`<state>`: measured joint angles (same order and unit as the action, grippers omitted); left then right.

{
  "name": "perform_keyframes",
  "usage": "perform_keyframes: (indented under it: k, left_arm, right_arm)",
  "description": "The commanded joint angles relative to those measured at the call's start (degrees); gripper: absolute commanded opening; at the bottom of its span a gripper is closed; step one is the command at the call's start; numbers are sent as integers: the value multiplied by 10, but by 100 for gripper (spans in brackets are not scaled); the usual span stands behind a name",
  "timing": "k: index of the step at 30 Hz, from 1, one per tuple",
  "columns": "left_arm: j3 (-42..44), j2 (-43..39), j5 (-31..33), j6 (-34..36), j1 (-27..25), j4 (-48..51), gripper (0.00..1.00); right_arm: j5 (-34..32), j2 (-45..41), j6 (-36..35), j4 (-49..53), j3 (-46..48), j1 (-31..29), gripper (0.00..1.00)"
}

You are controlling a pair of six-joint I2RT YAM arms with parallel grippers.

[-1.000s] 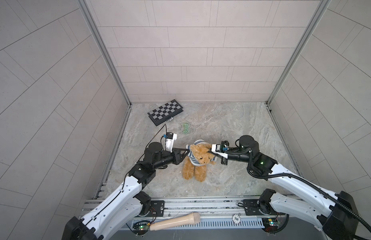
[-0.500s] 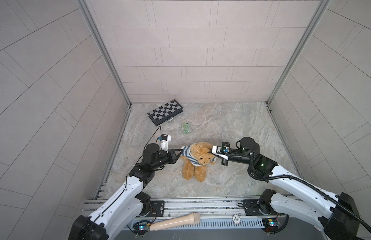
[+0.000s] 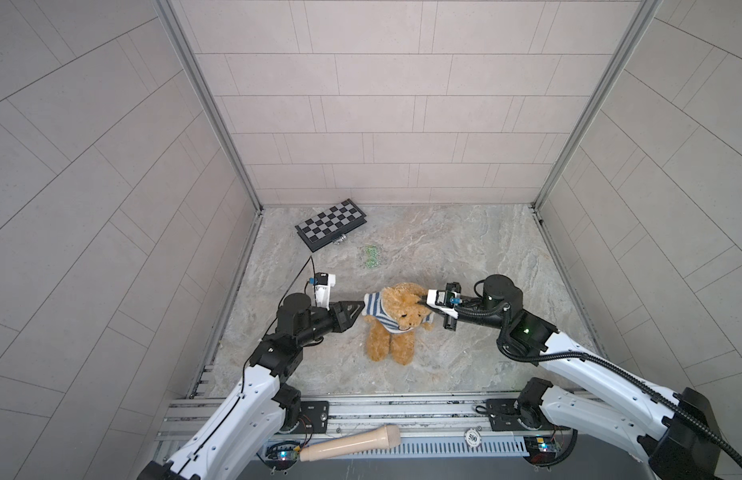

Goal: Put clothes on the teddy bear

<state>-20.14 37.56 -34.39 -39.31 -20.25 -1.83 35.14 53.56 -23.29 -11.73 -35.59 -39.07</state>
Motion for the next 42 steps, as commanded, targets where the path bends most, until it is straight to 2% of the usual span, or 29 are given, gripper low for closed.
perform_keyframes:
  k: [1,6,10,16,20,26,32,42]
  left_arm:
    - [-26,-39,12,24,3,70,45]
    - [-7,-91,15,4,-9,72,33]
    - [28,-96,47,-28,-58,30,23]
    - [44,-16,107,-58,-159,-86,16]
    - [34,31,129,-76,-168,-134,10]
    - [21,75,152,-89,-168,-170,16]
    - [17,59,134,-91,-168,-186,31]
    - [18,40,111,-109,-168,-216,36]
  right_arm:
    - [3,-6,11,-46,-2,1,0]
    - [-60,3,61,-48,-8,16,0]
    - [-36,-1,114,-107,15,20,0]
    - [2,-5,140,-159,33,20,0]
    - [18,-15,152,-184,50,20,0]
    - [45,-26,174,-221,71,19,0]
    - [66,-22,177,-235,78,19,0]
    - [69,-19,168,-239,84,19,0]
